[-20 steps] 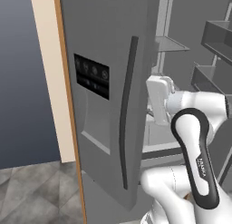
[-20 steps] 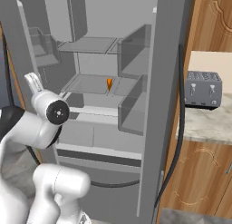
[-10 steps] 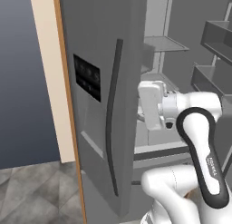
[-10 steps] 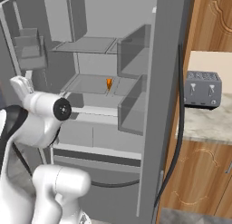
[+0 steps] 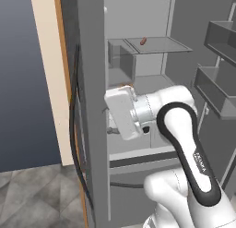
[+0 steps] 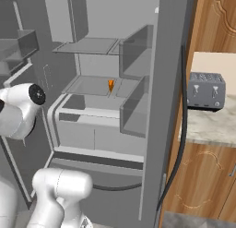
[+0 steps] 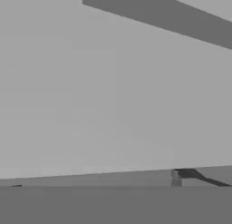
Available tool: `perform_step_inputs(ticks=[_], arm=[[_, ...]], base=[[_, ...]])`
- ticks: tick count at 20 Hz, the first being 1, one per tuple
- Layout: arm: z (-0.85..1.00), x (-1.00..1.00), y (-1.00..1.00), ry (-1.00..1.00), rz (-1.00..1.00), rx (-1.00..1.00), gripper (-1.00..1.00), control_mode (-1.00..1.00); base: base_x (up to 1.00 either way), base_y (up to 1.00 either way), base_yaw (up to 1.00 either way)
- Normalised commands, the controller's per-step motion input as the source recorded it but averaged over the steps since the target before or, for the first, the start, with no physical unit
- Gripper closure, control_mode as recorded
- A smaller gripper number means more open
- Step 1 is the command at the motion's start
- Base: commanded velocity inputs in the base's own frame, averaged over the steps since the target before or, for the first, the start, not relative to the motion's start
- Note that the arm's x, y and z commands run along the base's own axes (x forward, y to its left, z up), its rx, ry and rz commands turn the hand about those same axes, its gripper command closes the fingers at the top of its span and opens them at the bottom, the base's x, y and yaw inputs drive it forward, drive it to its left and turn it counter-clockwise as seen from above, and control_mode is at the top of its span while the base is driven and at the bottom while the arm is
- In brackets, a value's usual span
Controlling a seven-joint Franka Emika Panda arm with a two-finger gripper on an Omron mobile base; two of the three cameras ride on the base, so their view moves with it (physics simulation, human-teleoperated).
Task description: Retrieve the sausage and cheese from the fridge and place them on the cutting board on the counter.
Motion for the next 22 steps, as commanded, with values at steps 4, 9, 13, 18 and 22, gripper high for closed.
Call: perform_step_inputs(ticks=[4,9,13,18,22], arm=[[-0.58,0.34,1.0,-0.21,0.12,-0.15,-1.0,-1.0],[-0.32,0.44,0.53,-0.18,0.01,-0.02,-1.0,-1.0],[0.0,-0.49,-0.09,-0.07,0.0,0.0,-1.0,-1.0],[0.14,-0.83,-0.66,0.0,-0.02,0.0,-1.0,-1.0],[-0.07,-0.15,-0.66,0.0,-0.02,-0.05,-1.0,-1.0]], base=[[0.0,0.0,0.0],[0.0,0.0,0.0],[0.0,0.0,0.0],[0.0,0.0,0.0],[0.0,0.0,0.0]])
